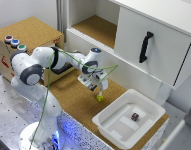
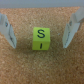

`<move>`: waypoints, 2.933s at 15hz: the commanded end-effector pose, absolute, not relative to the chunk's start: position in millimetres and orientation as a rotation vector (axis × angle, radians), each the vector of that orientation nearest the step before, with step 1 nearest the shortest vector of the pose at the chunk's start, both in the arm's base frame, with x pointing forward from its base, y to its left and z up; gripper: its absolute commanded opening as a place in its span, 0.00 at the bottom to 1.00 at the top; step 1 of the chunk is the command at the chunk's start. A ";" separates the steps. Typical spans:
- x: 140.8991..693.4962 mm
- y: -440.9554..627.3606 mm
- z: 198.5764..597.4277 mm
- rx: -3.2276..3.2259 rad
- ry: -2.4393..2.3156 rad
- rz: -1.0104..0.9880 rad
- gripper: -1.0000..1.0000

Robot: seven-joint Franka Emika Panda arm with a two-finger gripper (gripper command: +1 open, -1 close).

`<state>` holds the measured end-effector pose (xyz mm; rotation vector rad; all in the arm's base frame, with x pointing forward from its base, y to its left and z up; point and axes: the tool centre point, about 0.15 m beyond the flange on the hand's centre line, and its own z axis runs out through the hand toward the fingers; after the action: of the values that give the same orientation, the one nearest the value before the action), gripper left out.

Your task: Put the yellow block inside the left cabinet

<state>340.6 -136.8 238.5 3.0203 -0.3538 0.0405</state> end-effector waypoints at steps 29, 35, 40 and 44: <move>456.6 -48.5 329.8 3.155 0.010 0.486 0.00; 526.2 34.3 427.3 3.142 0.277 0.810 0.00; 568.5 89.9 467.1 3.126 0.412 0.970 0.00; 608.8 103.8 489.8 3.082 0.409 1.044 0.00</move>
<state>543.6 81.0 466.8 3.0496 0.3537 1.0225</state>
